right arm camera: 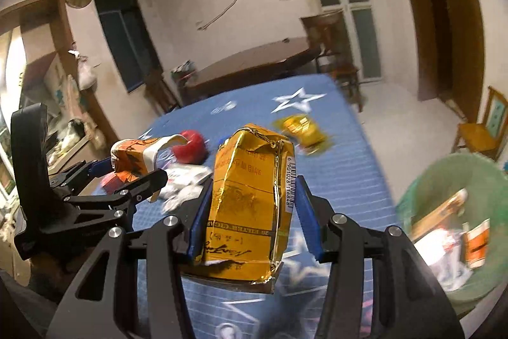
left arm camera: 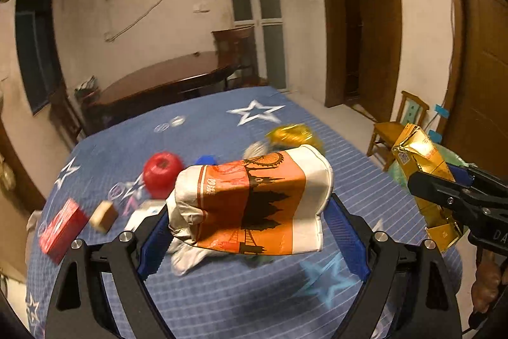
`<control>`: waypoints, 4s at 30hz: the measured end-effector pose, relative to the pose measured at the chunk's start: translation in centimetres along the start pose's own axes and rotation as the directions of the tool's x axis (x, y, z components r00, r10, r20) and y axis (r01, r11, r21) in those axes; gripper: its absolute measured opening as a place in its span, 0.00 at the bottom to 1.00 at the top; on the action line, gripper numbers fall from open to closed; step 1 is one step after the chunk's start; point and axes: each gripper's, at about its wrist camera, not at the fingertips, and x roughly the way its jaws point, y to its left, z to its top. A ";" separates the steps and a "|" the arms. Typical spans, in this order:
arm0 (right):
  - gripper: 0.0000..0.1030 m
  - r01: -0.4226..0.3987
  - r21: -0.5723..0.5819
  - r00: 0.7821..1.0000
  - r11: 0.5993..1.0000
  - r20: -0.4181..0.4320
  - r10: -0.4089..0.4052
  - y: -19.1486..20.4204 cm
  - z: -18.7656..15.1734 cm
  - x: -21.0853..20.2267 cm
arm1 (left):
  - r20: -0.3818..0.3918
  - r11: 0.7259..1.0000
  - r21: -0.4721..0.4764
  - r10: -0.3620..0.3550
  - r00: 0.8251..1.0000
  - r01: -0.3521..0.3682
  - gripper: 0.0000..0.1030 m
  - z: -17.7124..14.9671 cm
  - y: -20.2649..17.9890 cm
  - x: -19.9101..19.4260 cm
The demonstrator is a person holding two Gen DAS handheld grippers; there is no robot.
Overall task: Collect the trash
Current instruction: 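Carry the orange paper bag and gold wrapper over the green bin, then open both grippers to drop the bag and wrapper into the bin, then move both open grippers back over the table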
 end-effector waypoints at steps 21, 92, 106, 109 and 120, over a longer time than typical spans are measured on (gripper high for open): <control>0.46 0.342 0.104 0.934 0.934 0.065 -0.350 -11.8 2.3 -6.4 | 0.041 0.964 0.205 -0.181 0.983 0.169 0.86 7.9 -17.6 5.2; 0.61 0.481 0.263 0.876 0.836 -0.126 -0.465 -24.1 0.5 -6.2 | -0.177 0.888 0.270 -0.335 0.925 0.373 0.88 8.7 -29.1 17.0; 0.61 0.486 0.249 0.845 0.838 0.110 -0.523 -18.0 -0.3 -6.9 | -0.064 0.952 0.186 -0.236 0.970 0.244 0.88 6.3 -21.2 13.4; 0.61 0.461 0.221 0.857 0.860 0.141 -0.496 -16.1 -0.3 -5.9 | -0.040 0.963 0.150 -0.220 0.975 0.223 0.88 5.7 -18.0 11.8; 0.62 0.092 -0.041 0.996 0.995 0.015 -0.091 -4.1 3.2 4.1 | -0.015 0.987 -0.157 -0.020 1.000 0.018 0.90 1.1 2.5 6.0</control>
